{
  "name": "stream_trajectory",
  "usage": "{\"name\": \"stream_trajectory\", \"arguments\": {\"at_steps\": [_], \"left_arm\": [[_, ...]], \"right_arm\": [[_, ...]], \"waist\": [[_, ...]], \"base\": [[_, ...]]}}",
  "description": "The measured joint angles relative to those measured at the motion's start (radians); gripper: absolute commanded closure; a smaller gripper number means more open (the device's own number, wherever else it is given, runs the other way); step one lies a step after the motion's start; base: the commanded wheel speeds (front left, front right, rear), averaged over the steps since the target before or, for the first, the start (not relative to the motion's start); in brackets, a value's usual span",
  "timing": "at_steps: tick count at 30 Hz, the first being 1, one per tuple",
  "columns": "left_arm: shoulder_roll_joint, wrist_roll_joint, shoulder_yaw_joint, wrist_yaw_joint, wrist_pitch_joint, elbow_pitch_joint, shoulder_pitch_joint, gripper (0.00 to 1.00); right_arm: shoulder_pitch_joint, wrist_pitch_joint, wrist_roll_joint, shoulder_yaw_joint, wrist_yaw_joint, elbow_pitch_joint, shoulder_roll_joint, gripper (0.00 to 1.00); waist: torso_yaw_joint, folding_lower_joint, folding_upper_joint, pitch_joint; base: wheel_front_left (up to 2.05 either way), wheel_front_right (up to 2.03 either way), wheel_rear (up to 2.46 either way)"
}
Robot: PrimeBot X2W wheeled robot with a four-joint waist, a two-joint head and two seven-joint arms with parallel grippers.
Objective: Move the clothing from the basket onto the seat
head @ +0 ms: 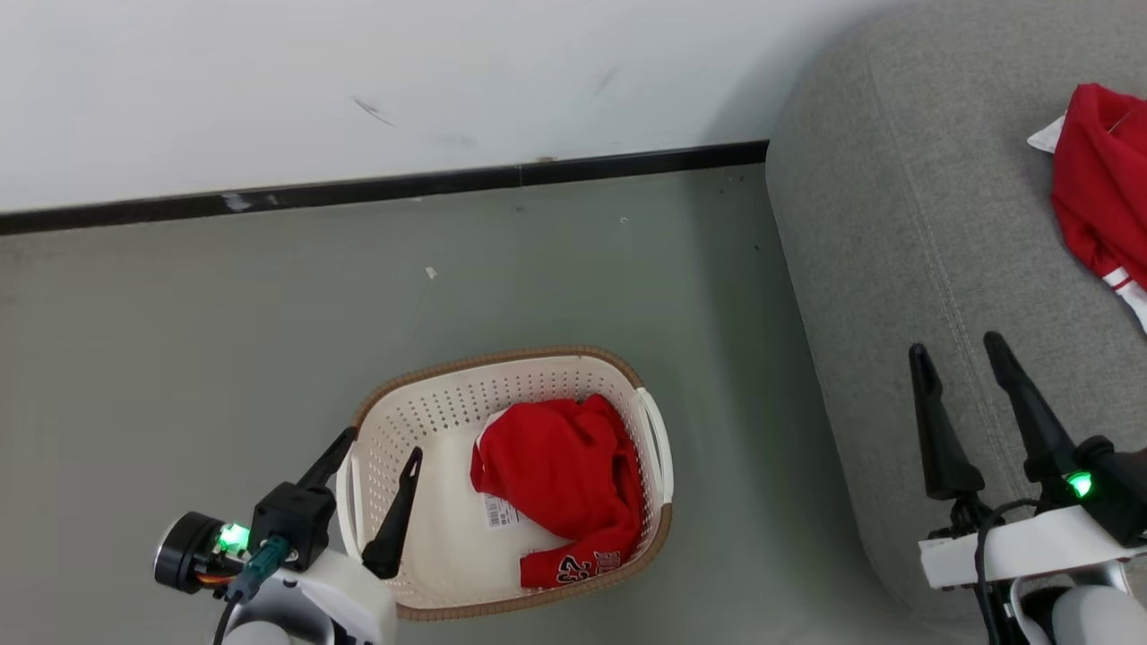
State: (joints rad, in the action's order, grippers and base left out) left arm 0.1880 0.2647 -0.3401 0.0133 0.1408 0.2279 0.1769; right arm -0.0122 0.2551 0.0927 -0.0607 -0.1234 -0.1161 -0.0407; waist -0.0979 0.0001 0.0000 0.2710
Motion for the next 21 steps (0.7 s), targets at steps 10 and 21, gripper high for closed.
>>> {"name": "stream_trajectory", "arguments": {"at_steps": [10, 21], "left_arm": [[-0.002, -0.081, -0.057, -0.017, -0.011, 0.052, 0.135, 0.00], [-0.030, -0.128, -0.101, -0.026, -0.007, 0.148, 0.235, 0.00]], "right_arm": [[-0.080, 0.000, -0.016, -0.055, 0.000, -0.080, 0.000, 0.00], [-0.156, 0.000, -0.002, -0.073, 0.000, -0.128, 0.000, 0.00]], "waist": [[-0.029, 0.0000, 0.0000, 0.121], [-0.071, 0.0000, 0.0000, 0.254]], "base": [[0.00, 0.00, 0.00], [0.00, 0.00, 0.00]]}}
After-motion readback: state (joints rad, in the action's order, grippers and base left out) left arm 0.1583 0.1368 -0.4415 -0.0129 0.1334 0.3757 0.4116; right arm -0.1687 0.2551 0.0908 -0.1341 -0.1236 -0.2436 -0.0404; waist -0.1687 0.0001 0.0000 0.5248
